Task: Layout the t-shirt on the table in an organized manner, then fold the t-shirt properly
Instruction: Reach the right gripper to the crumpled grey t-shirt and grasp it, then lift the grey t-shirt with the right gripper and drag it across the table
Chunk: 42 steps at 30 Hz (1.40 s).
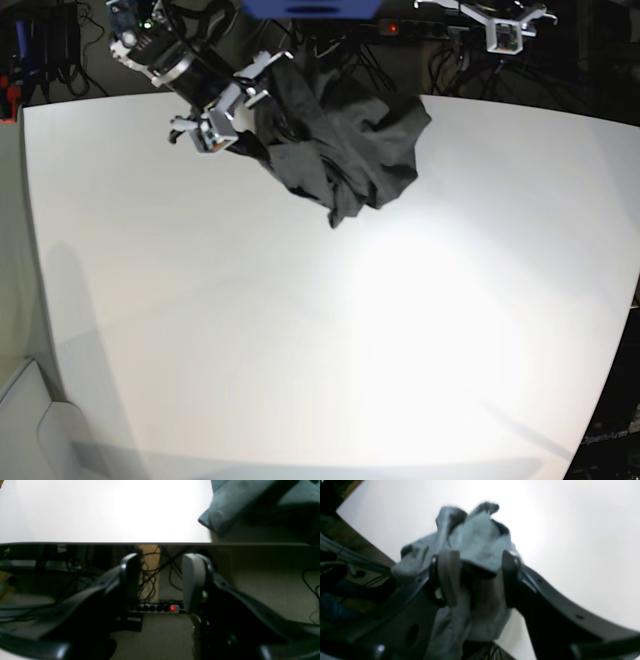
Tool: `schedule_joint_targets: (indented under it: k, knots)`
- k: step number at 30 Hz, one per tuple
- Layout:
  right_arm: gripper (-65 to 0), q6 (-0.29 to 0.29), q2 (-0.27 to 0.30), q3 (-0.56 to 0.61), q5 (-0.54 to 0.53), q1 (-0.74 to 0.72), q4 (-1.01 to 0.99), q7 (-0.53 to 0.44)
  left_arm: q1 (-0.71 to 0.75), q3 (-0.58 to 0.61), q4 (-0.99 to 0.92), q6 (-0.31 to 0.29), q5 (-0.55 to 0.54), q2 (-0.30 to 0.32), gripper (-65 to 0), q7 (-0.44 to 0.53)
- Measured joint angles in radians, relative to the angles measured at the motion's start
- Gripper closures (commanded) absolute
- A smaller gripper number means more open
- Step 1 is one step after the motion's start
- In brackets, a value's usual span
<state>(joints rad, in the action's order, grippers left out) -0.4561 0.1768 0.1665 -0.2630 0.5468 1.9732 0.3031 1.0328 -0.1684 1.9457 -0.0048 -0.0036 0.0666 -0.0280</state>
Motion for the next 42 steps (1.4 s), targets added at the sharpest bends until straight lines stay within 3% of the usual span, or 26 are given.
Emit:
schedule_joint_targets:
  k: [18, 21, 25, 35, 42]
  knots:
    - [-28.1, 0.0, 0.014, 0.006, 0.0, -0.055, -0.037, 0.038, 0.0, 0.0, 0.0, 0.0, 0.0, 0.0, -27.9, 0.001]
    - [-20.8, 0.0, 0.014, 0.006, -0.001, -0.056, -0.042, 0.037, 0.0, 0.0, 0.0, 0.0, 0.0, 0.0, -27.9, 0.001]
    - [0.0, 0.0, 0.014, 0.006, -0.001, -0.073, -0.089, 0.048, 0.0, 0.0, 0.0, 0.0, 0.0, 0.0, -27.9, 0.001]
    - [0.0, 0.0, 0.013, 0.001, 0.001, -0.141, -0.051, 0.051, 0.0, 0.0, 0.0, 0.0, 0.0, 0.0, -24.2, 0.001]
    - [0.0, -0.016, 0.028, -0.021, -0.005, -0.385, -0.021, 0.313, 0.003, -0.006, 0.02, 0.0, 0.0, 0.003, -24.1, -0.003]
